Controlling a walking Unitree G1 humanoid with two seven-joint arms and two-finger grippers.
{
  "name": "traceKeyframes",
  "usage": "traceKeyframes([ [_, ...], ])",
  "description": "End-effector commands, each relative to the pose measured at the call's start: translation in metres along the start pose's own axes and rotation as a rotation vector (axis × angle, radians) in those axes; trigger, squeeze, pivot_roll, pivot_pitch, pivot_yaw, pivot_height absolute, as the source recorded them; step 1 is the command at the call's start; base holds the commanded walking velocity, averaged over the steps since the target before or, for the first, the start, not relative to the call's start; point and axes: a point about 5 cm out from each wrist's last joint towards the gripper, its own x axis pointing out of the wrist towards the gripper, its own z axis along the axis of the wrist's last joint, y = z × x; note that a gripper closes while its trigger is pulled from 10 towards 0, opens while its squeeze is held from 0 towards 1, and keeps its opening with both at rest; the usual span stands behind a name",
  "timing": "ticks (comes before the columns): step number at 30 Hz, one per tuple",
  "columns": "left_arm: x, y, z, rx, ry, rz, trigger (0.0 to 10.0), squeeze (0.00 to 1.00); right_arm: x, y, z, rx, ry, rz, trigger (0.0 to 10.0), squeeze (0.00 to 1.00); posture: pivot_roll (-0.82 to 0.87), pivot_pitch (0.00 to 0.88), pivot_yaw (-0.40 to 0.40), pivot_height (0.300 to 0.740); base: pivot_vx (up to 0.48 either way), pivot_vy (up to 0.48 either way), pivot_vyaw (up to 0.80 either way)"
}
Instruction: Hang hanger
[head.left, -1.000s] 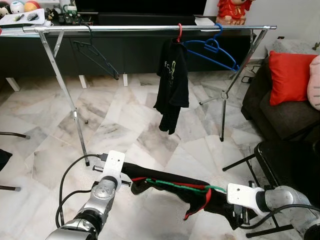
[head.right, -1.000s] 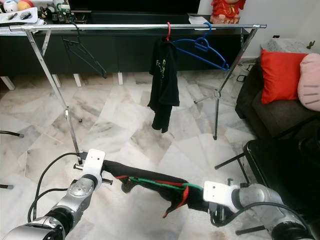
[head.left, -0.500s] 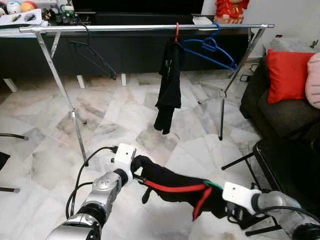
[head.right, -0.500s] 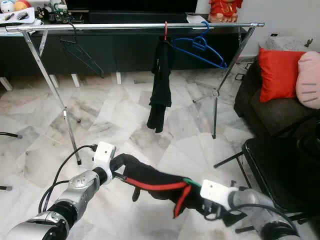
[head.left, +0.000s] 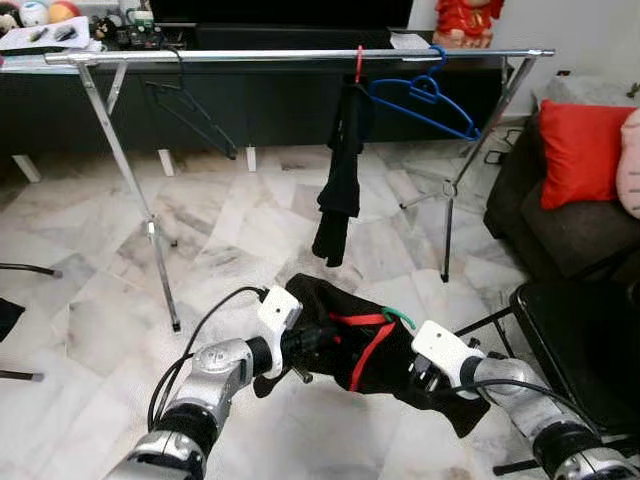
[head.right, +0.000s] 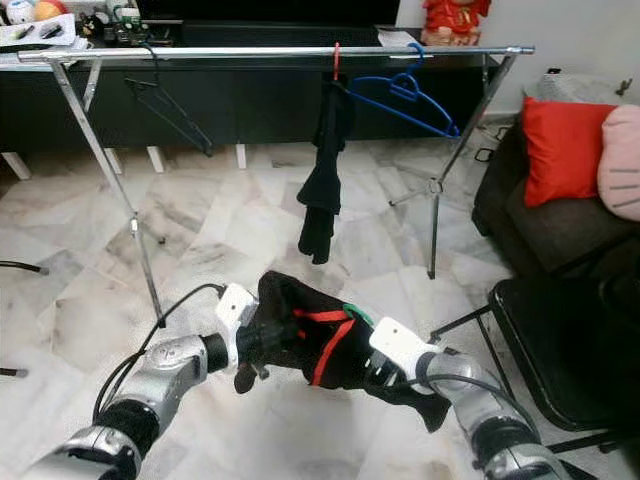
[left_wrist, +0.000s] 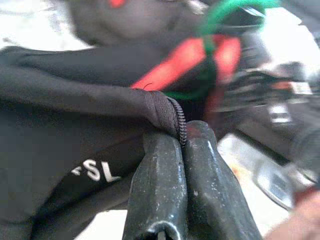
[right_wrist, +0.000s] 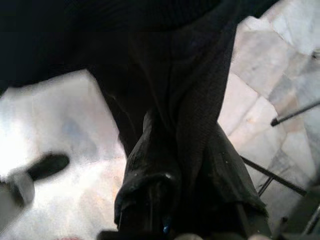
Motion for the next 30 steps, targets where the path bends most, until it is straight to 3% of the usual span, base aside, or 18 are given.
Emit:
traceKeyframes([
  [1,0.004,-0.01,0.002,0.026,0.02,-0.1,0.5,0.0,0.001,-0.005,0.005,0.085,-0.033,-0.038,0.0,0.0,-0.01,0.178,-0.092,0.74,0.0,0.0,0.0],
  [5,0.005,-0.021,0.006,0.038,0.005,-0.202,0.5,0.0,0.002,-0.006,0.009,0.091,-0.036,-0.06,0.0,0.0,-0.01,0.175,-0.093,0.74,0.0,0.0,0.0],
  [7,0.006,-0.035,0.011,0.045,0.004,-0.318,0.5,0.0,0.004,-0.007,0.01,0.111,-0.031,-0.091,0.0,0.0,-0.01,0.175,-0.093,0.74,0.0,0.0,0.0],
  [9,0.006,-0.039,0.01,0.057,0.023,-0.344,0.7,0.0,0.004,-0.007,0.013,0.13,-0.047,-0.093,0.0,0.0,0.0,0.175,-0.093,0.74,0.0,0.0,0.0],
  [11,0.005,-0.043,0.006,0.07,0.067,-0.373,2.0,0.0,0.006,-0.007,0.019,0.174,-0.09,-0.089,0.0,0.0,0.0,0.174,-0.092,0.74,0.0,0.0,0.0],
  [13,0.003,-0.044,-0.003,0.095,0.132,-0.363,6.4,0.0,0.007,-0.008,0.031,0.225,-0.16,-0.066,0.0,0.0,0.0,0.174,-0.091,0.74,0.0,0.0,0.0],
  [14,0.003,-0.044,-0.005,0.105,0.144,-0.358,6.4,0.0,0.007,-0.008,0.033,0.234,-0.173,-0.059,0.0,0.0,0.0,0.174,-0.091,0.74,0.0,0.0,0.0],
  [15,0.003,-0.043,-0.006,0.113,0.149,-0.35,10.0,0.0,0.007,-0.008,0.035,0.242,-0.183,-0.045,0.0,0.0,0.0,0.173,-0.091,0.74,0.0,0.0,0.0],
  [17,0.003,-0.047,0.001,0.123,0.133,-0.358,10.0,0.0,0.007,-0.009,0.037,0.21,-0.179,-0.021,0.0,0.0,0.0,0.172,-0.092,0.74,0.0,0.0,0.0],
  [23,0.002,-0.05,0.006,0.122,0.135,-0.381,10.0,0.0,0.006,-0.014,0.045,0.229,-0.218,-0.011,0.0,0.0,0.0,0.169,-0.093,0.74,0.0,0.0,0.0],
  [24,0.002,-0.047,0.006,0.133,0.135,-0.343,10.0,0.31,0.006,-0.013,0.049,0.226,-0.236,0.016,0.0,0.0,0.0,0.169,-0.093,0.74,0.0,0.0,0.0],
  [25,0.002,-0.047,0.006,0.133,0.135,-0.343,10.0,0.31,0.006,-0.013,0.049,0.226,-0.236,0.016,0.0,0.0,0.0,0.169,-0.093,0.74,0.0,0.0,0.0],
  [26,0.003,-0.045,0.007,0.127,0.131,-0.32,10.0,1.0,0.006,-0.012,0.05,0.218,-0.241,0.027,0.0,0.0,0.0,0.169,-0.093,0.74,0.0,0.0,0.0],
  [30,0.002,-0.046,0.007,0.132,0.142,-0.326,10.0,1.0,0.006,-0.009,0.052,0.197,-0.253,0.071,0.0,0.0,0.0,0.17,-0.094,0.74,0.0,0.0,0.0],
])
